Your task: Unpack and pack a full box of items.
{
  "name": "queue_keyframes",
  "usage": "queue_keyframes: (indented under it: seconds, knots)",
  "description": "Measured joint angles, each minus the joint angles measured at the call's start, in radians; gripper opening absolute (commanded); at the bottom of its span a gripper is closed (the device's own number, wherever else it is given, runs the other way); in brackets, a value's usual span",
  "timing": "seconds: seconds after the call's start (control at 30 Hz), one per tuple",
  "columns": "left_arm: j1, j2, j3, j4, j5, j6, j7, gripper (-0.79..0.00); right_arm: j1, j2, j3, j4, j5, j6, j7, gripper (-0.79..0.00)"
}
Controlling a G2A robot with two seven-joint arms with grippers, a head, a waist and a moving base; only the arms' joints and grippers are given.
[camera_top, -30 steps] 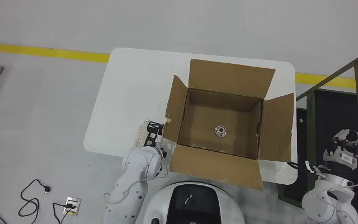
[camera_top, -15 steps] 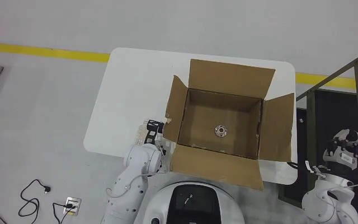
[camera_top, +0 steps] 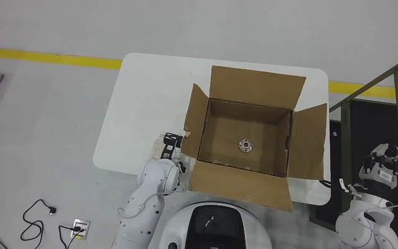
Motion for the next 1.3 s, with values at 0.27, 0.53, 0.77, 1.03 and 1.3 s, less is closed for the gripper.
queue_keyframes:
  seconds: [0.27,0.53,0.77,1.03,1.3]
  knots:
    - [0.011,0.008,-0.033,-0.132,0.014,-0.008,-0.044,0.000,0.000,0.000,0.000,0.000,0.000,0.000,0.000,-0.785]
    - [0.013,0.016,-0.098,-0.324,0.017,0.003,-0.139,0.000,0.000,0.000,0.000,0.000,0.000,0.000,0.000,-0.785]
    - [-0.028,0.021,-0.146,-0.472,0.003,-0.013,-0.173,0.000,0.011,0.000,0.017,-0.017,-0.001,-0.014,0.009,-0.785]
    - [-0.074,0.023,-0.141,-0.542,-0.021,-0.022,-0.156,0.000,0.016,0.004,0.030,-0.173,-0.089,-0.089,0.063,-0.785]
    - [-0.117,0.023,-0.117,-0.534,-0.007,-0.013,-0.116,0.000,0.007,0.010,-0.016,-0.296,-0.195,-0.195,0.175,-0.785]
